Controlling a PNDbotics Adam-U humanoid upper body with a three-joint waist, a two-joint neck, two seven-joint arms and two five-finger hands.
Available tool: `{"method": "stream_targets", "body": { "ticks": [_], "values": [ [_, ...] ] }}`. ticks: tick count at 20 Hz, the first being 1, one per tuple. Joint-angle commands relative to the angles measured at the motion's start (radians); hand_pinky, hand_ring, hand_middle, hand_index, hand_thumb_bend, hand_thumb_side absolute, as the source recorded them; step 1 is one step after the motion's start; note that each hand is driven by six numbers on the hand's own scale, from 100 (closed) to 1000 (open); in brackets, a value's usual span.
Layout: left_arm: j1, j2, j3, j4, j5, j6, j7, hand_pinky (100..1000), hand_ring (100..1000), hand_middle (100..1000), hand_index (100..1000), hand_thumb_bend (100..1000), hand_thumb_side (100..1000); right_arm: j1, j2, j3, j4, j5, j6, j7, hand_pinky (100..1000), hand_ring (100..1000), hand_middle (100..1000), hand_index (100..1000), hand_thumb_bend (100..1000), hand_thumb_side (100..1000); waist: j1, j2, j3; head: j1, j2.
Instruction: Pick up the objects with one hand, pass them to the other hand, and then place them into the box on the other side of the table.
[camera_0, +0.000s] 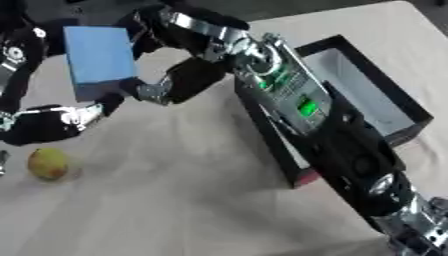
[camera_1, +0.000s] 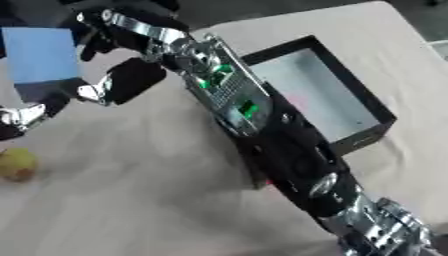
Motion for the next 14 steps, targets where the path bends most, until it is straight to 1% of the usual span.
{"method": "stream_targets", "body": {
  "ticks": [1, 4, 7, 12, 14],
  "values": [
    [-0.007, 0.029, 0.024, -0.004, -0.034, 0.024, 0.016, 903, 816, 780, 896, 707, 328, -0.020, -0.010, -0.011, -0.015, -0.012, 0.004, -0.004, 890, 752, 501, 496, 215, 100, -0.006, -0.005, 0.001, -0.003, -0.006],
    [-0.003, 0.033, 0.031, -0.001, -0.056, 0.040, 0.024, 906, 820, 784, 901, 734, 340, -0.019, -0.012, -0.011, -0.015, -0.016, 0.005, -0.004, 890, 751, 500, 496, 215, 100, -0.006, -0.006, 0.001, -0.004, -0.006],
    [0.003, 0.040, 0.042, 0.006, -0.072, 0.060, 0.034, 907, 821, 785, 903, 740, 349, -0.018, -0.014, -0.013, -0.016, -0.020, 0.006, -0.005, 889, 751, 500, 495, 214, 100, -0.006, -0.007, 0.000, -0.005, -0.006],
    [0.028, 0.066, 0.077, 0.028, -0.062, 0.083, 0.072, 904, 816, 780, 892, 702, 356, -0.015, -0.030, -0.027, -0.026, -0.030, 0.008, -0.016, 889, 751, 502, 498, 211, 100, -0.006, -0.010, -0.003, -0.015, -0.004],
    [0.041, 0.082, 0.091, 0.035, -0.045, 0.087, 0.090, 901, 813, 776, 884, 664, 356, -0.012, -0.046, -0.039, -0.032, -0.036, 0.009, -0.028, 887, 751, 503, 499, 210, 100, -0.007, -0.012, -0.006, -0.020, -0.001]
  ]
}}
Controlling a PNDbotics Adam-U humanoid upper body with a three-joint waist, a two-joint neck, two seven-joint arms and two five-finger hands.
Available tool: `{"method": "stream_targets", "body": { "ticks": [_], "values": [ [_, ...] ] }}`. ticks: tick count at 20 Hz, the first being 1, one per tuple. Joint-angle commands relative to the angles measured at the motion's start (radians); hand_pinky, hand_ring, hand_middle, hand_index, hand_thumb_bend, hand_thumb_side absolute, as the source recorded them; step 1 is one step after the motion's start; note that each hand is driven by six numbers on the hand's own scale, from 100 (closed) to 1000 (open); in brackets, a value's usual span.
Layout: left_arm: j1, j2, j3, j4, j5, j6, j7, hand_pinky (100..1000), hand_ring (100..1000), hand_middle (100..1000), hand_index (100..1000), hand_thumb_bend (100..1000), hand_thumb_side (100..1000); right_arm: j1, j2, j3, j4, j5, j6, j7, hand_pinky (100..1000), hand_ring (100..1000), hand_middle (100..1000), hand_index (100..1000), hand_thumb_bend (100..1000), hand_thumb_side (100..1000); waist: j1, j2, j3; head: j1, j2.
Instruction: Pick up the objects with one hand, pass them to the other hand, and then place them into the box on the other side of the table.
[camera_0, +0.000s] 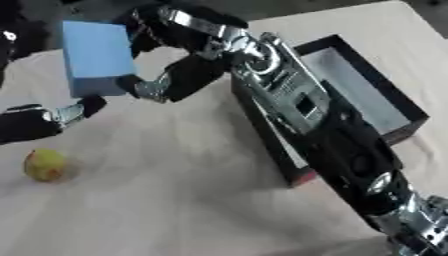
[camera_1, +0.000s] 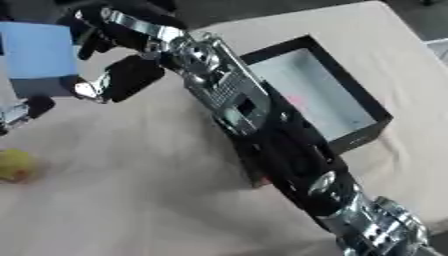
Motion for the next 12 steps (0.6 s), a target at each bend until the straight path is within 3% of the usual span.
{"method": "stream_targets", "body": {
  "ticks": [1, 7, 12],
  "values": [
    [0.004, 0.058, 0.038, 0.003, 0.026, 0.009, 0.032, 900, 812, 775, 881, 651, 359, -0.012, -0.038, -0.027, -0.028, -0.016, 0.001, -0.021, 887, 751, 503, 500, 210, 100, -0.008, -0.012, -0.001, -0.010, 0.000],
    [0.034, 0.096, 0.076, 0.011, 0.084, 0.031, 0.087, 900, 803, 762, 835, 461, 351, 0.033, -0.131, -0.081, -0.054, -0.038, 0.007, -0.070, 885, 752, 506, 503, 215, 100, -0.011, -0.016, -0.009, -0.032, 0.004],
    [0.048, 0.115, 0.104, 0.005, 0.112, 0.046, 0.129, 900, 797, 754, 825, 408, 335, 0.086, -0.227, -0.126, -0.059, -0.034, 0.006, -0.101, 885, 753, 508, 506, 230, 100, -0.013, -0.021, -0.014, -0.038, 0.012]
  ]
}}
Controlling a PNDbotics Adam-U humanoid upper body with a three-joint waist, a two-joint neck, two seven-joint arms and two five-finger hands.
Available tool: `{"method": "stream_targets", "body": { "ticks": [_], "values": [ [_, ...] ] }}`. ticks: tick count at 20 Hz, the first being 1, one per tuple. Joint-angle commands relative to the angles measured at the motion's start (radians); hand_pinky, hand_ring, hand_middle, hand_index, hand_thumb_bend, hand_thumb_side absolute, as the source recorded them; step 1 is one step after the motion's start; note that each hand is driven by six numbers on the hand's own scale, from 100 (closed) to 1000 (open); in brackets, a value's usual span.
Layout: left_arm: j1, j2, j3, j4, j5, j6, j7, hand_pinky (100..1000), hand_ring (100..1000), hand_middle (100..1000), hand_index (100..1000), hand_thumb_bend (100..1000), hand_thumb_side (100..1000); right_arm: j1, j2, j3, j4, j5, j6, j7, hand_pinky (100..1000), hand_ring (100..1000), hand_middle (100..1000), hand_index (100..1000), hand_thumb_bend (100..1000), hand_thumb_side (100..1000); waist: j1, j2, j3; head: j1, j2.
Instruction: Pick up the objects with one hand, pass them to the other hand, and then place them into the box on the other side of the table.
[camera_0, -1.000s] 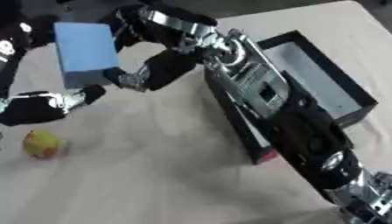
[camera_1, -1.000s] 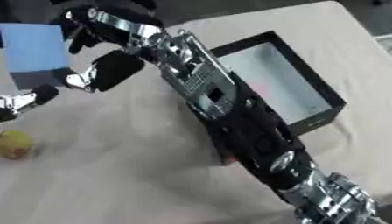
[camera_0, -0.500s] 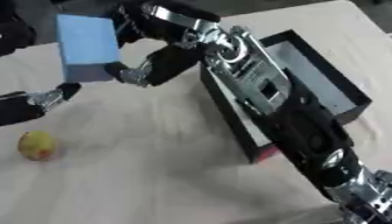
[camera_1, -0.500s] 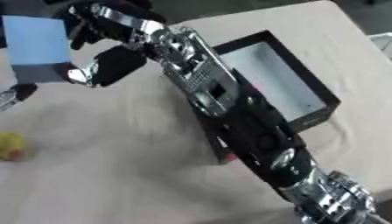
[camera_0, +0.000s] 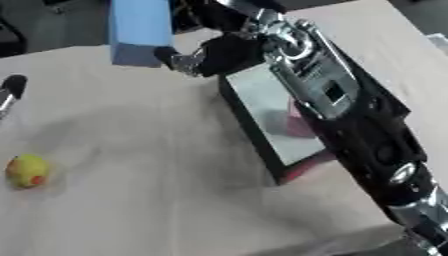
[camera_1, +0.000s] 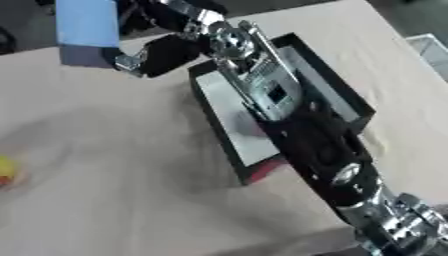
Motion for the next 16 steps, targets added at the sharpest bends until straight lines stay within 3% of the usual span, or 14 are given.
{"method": "stream_targets", "body": {
  "ticks": [1, 3, 4, 5, 16],
  "values": [
    [-0.005, 0.048, 0.031, -0.016, 0.014, 0.007, 0.028, 900, 797, 754, 823, 399, 335, 0.005, -0.079, -0.037, -0.021, -0.003, -0.003, -0.019, 885, 753, 508, 506, 233, 100, -0.013, -0.022, 0.000, -0.002, 0.005],
    [-0.001, 0.055, 0.039, -0.018, 0.016, 0.012, 0.042, 901, 799, 756, 823, 389, 341, 0.020, -0.120, -0.053, -0.018, -0.004, -0.006, -0.026, 884, 754, 509, 507, 241, 100, -0.014, -0.023, -0.002, 0.000, 0.009],
    [0.000, 0.058, 0.042, -0.019, 0.018, 0.014, 0.048, 902, 801, 757, 823, 370, 345, 0.027, -0.138, -0.060, -0.016, -0.002, -0.008, -0.028, 883, 754, 509, 507, 201, 100, -0.015, -0.024, -0.002, 0.001, 0.010],
    [0.001, 0.061, 0.045, -0.020, 0.019, 0.016, 0.054, 902, 800, 756, 823, 384, 330, 0.037, -0.159, -0.067, -0.013, 0.002, -0.012, -0.029, 883, 753, 508, 506, 267, 100, -0.016, -0.025, -0.003, 0.000, 0.012],
    [0.002, 0.075, 0.069, -0.030, 0.026, 0.025, 0.095, 902, 801, 757, 819, 381, 334, 0.138, -0.324, -0.143, 0.049, 0.035, -0.049, -0.037, 883, 754, 509, 507, 323, 100, -0.019, -0.027, 0.000, -0.046, -0.002]
  ]
}}
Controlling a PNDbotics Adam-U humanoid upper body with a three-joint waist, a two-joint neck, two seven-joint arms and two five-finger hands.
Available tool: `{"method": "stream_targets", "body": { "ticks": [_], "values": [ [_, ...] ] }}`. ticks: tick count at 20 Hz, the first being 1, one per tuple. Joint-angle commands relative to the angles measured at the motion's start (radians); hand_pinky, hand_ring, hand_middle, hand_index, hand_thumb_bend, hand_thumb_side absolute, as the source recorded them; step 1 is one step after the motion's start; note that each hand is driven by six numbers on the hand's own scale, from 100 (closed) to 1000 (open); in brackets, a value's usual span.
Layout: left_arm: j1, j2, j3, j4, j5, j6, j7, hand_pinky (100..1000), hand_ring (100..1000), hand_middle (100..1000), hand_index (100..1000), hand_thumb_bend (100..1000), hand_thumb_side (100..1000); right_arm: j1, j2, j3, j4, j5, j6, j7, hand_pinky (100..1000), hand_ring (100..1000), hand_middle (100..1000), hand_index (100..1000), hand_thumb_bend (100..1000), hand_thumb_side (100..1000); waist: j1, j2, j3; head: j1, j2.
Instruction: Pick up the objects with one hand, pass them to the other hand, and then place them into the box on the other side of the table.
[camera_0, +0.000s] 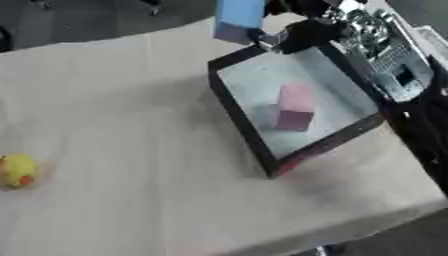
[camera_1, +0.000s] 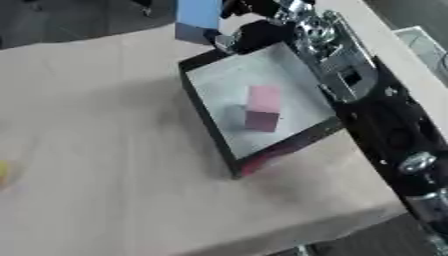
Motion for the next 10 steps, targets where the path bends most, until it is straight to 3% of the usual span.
{"method": "stream_targets", "body": {
  "ticks": [1, 10],
  "values": [
    [-0.007, 0.046, 0.020, -0.021, 0.007, 0.000, 0.010, 902, 801, 757, 818, 381, 334, 0.008, -0.074, -0.026, 0.001, 0.018, -0.016, -0.004, 882, 753, 509, 507, 328, 100, -0.019, -0.026, 0.003, -0.014, -0.013],
    [-0.006, 0.049, 0.029, -0.028, 0.008, 0.002, 0.018, 903, 801, 757, 816, 380, 336, 0.088, -0.153, -0.050, 0.025, 0.071, -0.055, 0.002, 881, 746, 510, 510, 366, 100, -0.018, -0.027, 0.007, -0.034, -0.018]
  ]
}}
